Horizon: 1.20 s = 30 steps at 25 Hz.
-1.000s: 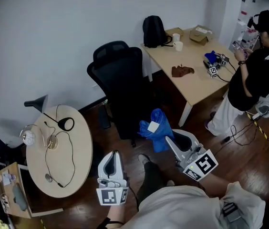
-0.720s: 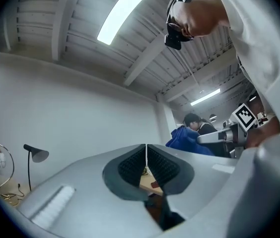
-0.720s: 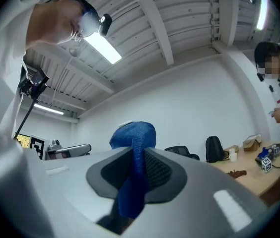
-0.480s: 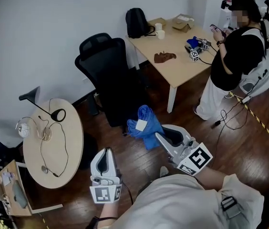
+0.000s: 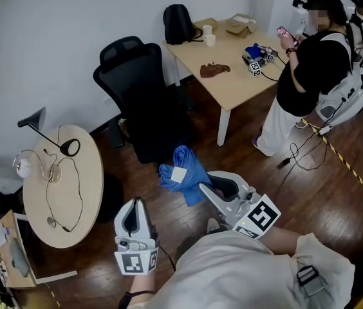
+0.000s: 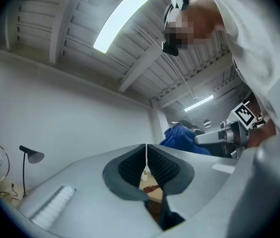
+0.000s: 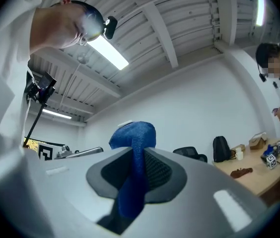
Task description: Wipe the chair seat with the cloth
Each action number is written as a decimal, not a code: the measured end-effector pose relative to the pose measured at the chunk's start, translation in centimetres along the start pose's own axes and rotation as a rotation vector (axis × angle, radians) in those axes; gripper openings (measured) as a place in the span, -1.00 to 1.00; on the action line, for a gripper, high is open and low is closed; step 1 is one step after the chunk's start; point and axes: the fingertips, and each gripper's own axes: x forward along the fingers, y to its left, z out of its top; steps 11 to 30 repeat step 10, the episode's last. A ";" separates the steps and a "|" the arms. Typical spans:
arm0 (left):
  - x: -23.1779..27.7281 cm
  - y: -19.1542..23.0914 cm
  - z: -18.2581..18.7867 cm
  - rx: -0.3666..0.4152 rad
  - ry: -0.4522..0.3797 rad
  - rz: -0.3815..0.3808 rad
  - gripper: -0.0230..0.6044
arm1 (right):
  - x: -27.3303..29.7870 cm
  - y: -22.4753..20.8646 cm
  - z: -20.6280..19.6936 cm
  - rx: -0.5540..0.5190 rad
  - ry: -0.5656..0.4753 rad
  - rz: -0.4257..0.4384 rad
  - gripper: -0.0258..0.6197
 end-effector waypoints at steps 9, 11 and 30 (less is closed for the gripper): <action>-0.4 -2.8 1.2 -0.079 -0.103 -0.076 -0.70 | -1.0 1.0 1.2 0.000 0.003 0.026 -0.72; -0.3 -3.1 1.7 -0.077 -0.115 -0.072 -0.70 | -1.1 1.2 1.4 -0.003 -0.001 0.033 -0.72; -0.3 -3.1 1.7 -0.077 -0.115 -0.072 -0.70 | -1.1 1.2 1.4 -0.003 -0.001 0.033 -0.72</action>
